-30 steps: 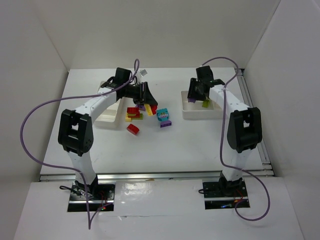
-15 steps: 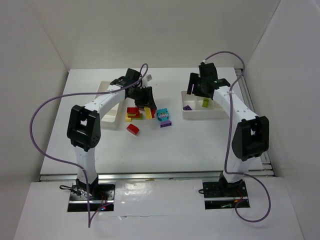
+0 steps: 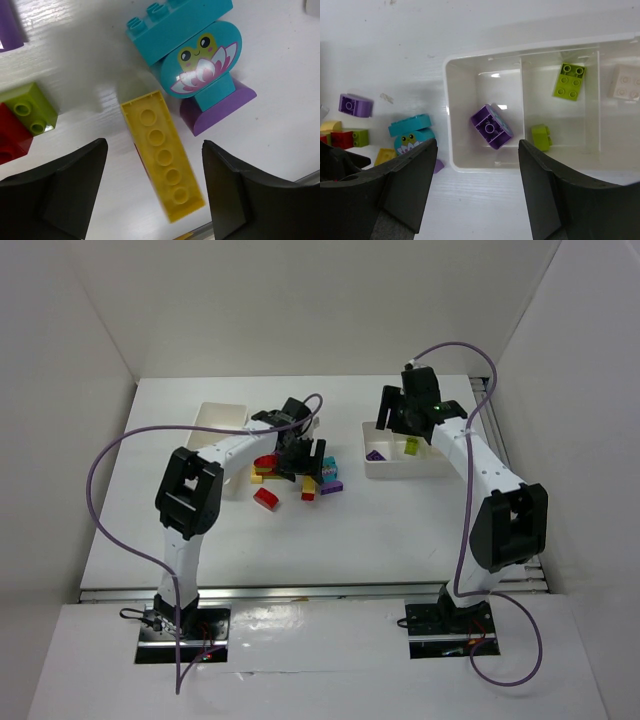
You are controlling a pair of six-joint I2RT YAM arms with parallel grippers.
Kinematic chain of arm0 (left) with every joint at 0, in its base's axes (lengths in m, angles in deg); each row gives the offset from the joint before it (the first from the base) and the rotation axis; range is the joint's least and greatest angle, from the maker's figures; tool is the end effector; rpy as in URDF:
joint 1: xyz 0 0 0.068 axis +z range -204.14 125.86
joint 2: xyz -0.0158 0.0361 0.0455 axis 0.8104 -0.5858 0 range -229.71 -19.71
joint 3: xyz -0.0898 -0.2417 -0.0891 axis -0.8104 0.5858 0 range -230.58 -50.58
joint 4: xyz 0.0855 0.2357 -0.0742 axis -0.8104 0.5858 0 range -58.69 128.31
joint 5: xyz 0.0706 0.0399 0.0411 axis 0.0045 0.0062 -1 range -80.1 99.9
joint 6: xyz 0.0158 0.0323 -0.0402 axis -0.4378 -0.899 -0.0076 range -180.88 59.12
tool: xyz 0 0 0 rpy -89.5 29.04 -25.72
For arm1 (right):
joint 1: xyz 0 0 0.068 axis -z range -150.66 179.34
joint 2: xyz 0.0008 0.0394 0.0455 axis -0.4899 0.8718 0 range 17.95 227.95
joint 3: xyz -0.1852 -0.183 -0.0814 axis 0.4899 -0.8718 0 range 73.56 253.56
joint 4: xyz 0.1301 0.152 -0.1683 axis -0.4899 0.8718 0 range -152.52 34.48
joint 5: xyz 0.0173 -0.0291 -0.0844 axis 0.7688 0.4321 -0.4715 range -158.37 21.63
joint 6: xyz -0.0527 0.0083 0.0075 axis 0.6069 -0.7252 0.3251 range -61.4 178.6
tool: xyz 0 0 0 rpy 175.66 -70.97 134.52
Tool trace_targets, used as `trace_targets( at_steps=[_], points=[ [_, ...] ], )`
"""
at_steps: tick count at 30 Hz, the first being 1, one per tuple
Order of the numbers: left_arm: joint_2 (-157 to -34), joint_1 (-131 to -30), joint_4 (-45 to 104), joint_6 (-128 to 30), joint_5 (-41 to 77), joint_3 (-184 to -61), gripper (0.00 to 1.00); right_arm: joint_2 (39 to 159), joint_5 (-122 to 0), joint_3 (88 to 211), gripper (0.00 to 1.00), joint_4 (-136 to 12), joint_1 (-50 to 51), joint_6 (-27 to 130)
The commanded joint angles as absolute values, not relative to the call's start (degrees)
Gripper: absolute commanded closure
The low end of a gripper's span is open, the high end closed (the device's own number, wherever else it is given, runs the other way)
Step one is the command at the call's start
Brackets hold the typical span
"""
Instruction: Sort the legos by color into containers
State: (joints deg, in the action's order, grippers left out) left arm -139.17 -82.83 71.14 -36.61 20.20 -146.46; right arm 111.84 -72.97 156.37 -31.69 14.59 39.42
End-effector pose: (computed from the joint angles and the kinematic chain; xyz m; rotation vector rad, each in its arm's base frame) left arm 0.3893 -0.2202 0.2029 0.1651 2.7556 -0.5136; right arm 0.3598 0.0918 0.3155 0.1307 2.3049 0.2116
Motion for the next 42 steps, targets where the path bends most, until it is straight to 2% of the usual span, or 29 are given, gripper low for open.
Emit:
trace_targets(
  at_steps=[1,9,15,17,20,22,28,33,36,42],
  points=[
    [-138.89,-82.79,71.04,-36.36,18.95,-146.38,0.12,110.50,-74.00,156.18,0.27,-31.67,14.04,39.53],
    [-129.24,-82.79,73.75,-37.41,19.83,-147.87,0.15,109.98,-70.32,156.18,0.27,-31.14,13.43,40.05],
    [-123.08,-81.13,79.29,-37.94,21.15,-154.36,0.16,109.45,-66.00,154.34,0.27,-30.00,6.23,40.85],
    [-121.15,-78.67,81.23,-36.80,21.15,-155.69,0.17,108.66,-63.72,151.79,0.25,-31.49,3.68,40.32],
    [-118.69,-74.19,81.76,-34.34,21.76,-155.70,0.18,108.65,-60.83,150.29,0.16,-32.98,-1.22,40.85],
    [-117.63,-71.29,81.15,-32.50,21.15,-153.77,0.18,111.28,-59.94,150.99,0.13,-32.99,-3.52,41.46],
    [-114.29,-67.42,78.69,-29.77,18.78,-148.33,0.18,118.05,-60.81,155.56,0.13,-31.14,-10.03,41.99],
    [-112.00,-65.30,77.63,-28.36,17.63,-144.46,0.18,123.41,-66.33,157.84,0.13,-31.14,-12.85,39.01],
    [-111.47,-63.89,76.32,-28.36,18.25,-142.61,0.18,126.66,-69.24,159.86,0.16,-29.75,-13.63,38.21],
    [-111.47,-63.37,75.78,-28.36,20.00,-140.94,0.18,130.80,-72.32,162.86,0.27,-28.51,-14.78,37.68]
  ],
)
